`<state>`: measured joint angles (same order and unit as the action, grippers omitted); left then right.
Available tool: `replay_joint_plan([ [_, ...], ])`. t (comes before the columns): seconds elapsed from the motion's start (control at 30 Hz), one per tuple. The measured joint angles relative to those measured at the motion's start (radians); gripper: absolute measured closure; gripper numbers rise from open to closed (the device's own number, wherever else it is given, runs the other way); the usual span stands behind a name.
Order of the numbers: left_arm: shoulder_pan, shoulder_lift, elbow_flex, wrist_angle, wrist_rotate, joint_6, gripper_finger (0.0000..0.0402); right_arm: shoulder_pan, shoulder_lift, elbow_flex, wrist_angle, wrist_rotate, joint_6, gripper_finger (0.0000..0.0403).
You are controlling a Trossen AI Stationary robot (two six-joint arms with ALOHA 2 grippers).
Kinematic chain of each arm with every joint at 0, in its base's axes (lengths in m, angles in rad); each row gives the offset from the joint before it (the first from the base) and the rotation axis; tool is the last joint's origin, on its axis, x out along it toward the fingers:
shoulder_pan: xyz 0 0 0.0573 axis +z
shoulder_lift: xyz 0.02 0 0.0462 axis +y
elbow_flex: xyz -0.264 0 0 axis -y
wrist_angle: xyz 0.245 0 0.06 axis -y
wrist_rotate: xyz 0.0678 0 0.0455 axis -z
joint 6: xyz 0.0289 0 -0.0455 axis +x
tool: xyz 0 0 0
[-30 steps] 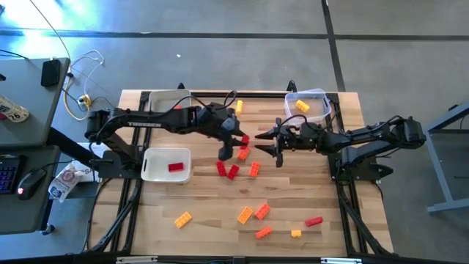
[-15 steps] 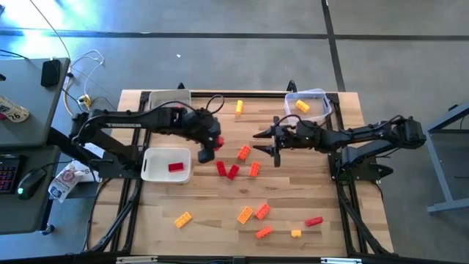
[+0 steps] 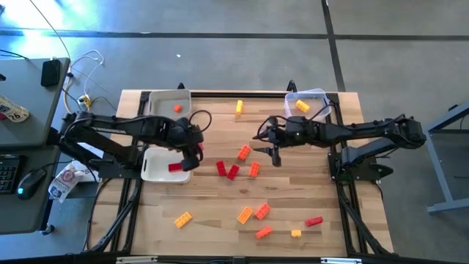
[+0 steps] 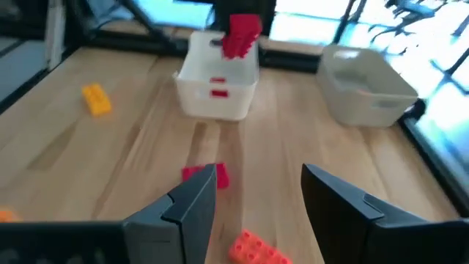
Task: Sort & place blocks by color
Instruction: Put the red game piece into the white bin
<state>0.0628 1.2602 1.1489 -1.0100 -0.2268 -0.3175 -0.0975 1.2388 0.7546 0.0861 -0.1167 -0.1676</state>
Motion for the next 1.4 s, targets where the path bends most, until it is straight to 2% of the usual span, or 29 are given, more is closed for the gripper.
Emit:
replay_joint_plan([
  [0.27,-0.004,-0.054,-0.088,-0.014,0.045,-0.148,0.0299,-0.002,0.099,0.090,-0.144,-0.051,-0.107,0.0216],
  [0.6,-0.034,-0.111,-0.088,-0.189,0.052,-0.325,0.0299,0.000,0.298,0.281,-0.439,-0.059,-0.339,0.0216],
  [0.73,-0.034,-0.111,-0.088,-0.254,0.071,-0.383,0.0298,0.002,0.377,0.334,-0.499,-0.060,-0.422,0.0217],
  [1.03,-0.034,-0.105,-0.088,-0.282,0.166,-0.390,0.0292,0.027,0.507,0.408,-0.552,-0.056,-0.532,0.0217],
  [1.4,-0.035,-0.064,-0.088,-0.310,0.204,-0.358,0.0283,0.077,0.534,0.411,-0.606,-0.056,-0.603,0.0217],
])
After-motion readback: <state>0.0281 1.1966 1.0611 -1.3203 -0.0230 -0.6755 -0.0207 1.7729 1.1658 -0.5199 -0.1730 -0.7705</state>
